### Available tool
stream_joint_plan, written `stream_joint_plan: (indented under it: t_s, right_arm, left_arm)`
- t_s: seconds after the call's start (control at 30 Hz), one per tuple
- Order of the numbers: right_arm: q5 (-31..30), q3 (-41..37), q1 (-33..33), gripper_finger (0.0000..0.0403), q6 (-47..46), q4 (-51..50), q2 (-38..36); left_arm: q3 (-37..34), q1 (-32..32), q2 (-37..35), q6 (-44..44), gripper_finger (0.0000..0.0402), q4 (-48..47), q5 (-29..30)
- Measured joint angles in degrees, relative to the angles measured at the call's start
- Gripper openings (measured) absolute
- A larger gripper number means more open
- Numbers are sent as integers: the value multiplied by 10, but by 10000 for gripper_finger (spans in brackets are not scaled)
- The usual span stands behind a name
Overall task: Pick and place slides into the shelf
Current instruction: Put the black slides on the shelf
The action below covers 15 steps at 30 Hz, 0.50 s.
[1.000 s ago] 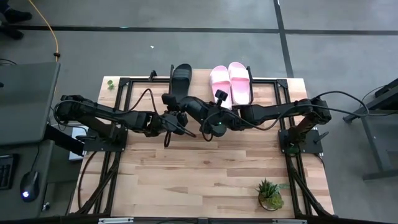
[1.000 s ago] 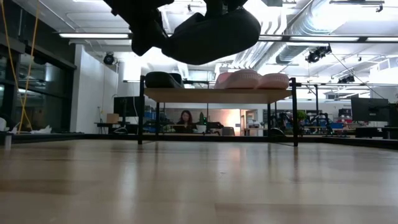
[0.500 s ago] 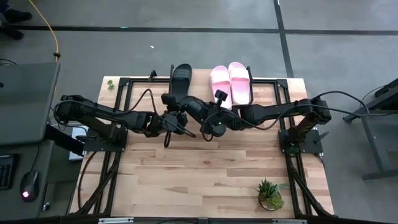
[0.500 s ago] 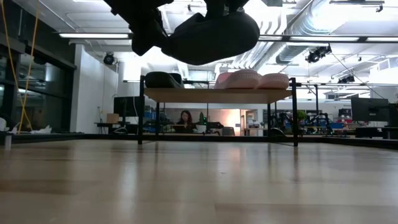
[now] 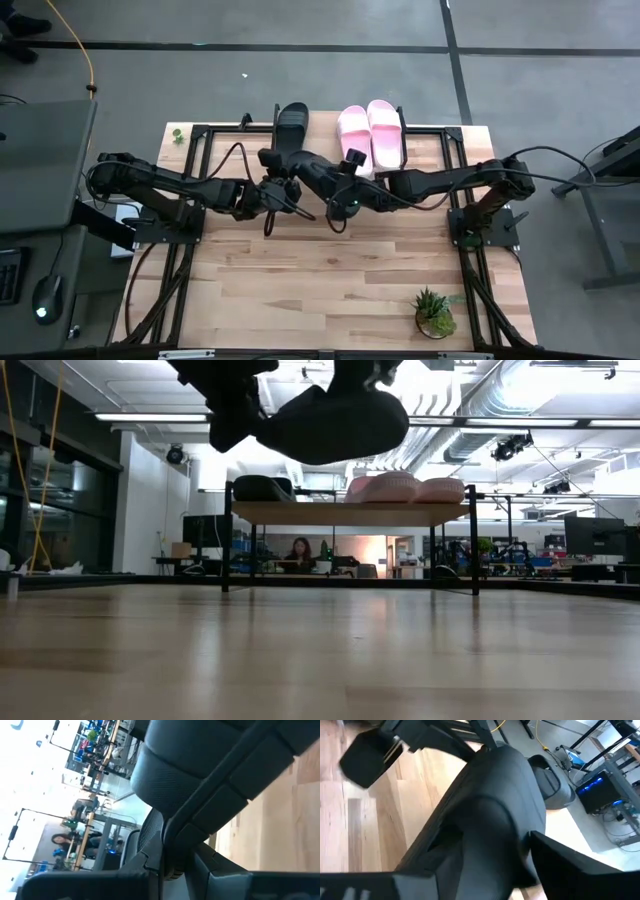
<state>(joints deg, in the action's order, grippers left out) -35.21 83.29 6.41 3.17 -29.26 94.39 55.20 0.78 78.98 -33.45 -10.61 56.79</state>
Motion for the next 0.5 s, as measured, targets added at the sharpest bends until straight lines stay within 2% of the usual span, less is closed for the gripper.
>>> stream_joint_plan:
  t_s: [0.2, 0.5]
  right_arm:
    - [-29, -1, 23, 232, -1, -29, -39]
    - [-14, -1, 52, 233, -11, -71, -78]
  left_arm:
    - [0, 21, -2, -31, 33, 10, -32]
    - [0, 111, -2, -83, 32, 43, -154]
